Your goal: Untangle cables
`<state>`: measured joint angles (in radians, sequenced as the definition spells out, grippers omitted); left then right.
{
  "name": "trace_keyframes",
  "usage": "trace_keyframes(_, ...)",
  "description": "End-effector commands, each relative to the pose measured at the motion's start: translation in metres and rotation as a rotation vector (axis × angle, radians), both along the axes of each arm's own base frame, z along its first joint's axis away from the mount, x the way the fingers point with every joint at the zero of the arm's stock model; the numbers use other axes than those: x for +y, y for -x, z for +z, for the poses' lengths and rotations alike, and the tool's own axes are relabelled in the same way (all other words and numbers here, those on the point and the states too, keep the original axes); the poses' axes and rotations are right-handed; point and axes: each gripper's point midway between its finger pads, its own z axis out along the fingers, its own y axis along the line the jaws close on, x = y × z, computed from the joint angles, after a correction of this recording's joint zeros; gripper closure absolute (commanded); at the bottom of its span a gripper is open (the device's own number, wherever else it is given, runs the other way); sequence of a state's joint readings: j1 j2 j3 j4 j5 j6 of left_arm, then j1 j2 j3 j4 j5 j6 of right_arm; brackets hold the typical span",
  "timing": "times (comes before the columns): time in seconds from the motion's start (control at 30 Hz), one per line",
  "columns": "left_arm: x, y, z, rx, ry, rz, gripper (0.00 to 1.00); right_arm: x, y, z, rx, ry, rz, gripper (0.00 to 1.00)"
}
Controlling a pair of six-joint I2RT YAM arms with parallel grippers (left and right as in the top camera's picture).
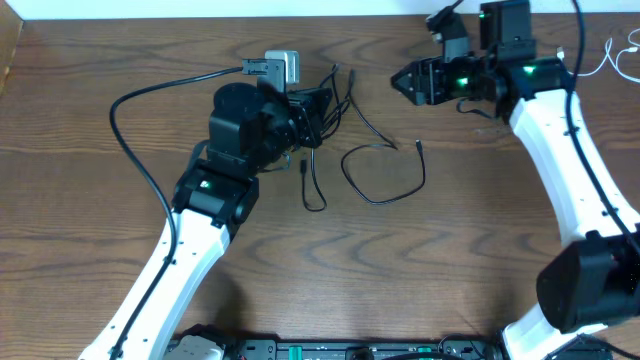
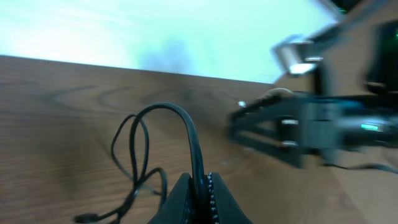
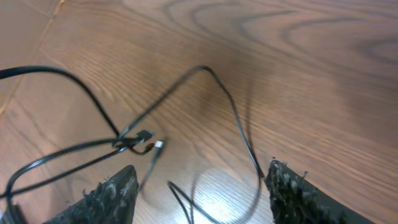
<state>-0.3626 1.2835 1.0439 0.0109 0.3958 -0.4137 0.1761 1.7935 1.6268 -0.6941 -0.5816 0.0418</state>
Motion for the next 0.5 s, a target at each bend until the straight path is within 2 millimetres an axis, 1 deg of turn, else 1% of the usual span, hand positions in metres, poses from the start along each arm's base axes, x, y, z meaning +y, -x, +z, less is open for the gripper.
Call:
trace_keyframes(0.0,-0.013,0.021,0.023,-0.050,0.041,-0.125,0.92,0.013,-0.004,-0.023,0.095,-0.049,-0.006,0.36)
trace_keyframes(0.1,-0.020,0.031,0.025,-0.042,0.058,-0.190,0.92,0.013,-0.007,-0.039,0.195,-0.090,-0.073,0.36)
trace_keyframes(0.17,-0.021,0.033,0.021,-0.037,0.042,-0.207,0.92,0.019,-0.007,-0.044,0.246,-0.133,-0.081,0.36)
trace_keyframes(0.3,-0.020,0.036,0.013,-0.040,-0.005,-0.222,0.92,0.026,-0.006,-0.044,0.323,-0.192,-0.128,0.36)
trace_keyframes(0.47,-0.025,0.043,0.014,-0.096,-0.042,-0.293,0.92,0.035,-0.005,-0.042,0.395,-0.241,-0.190,0.31)
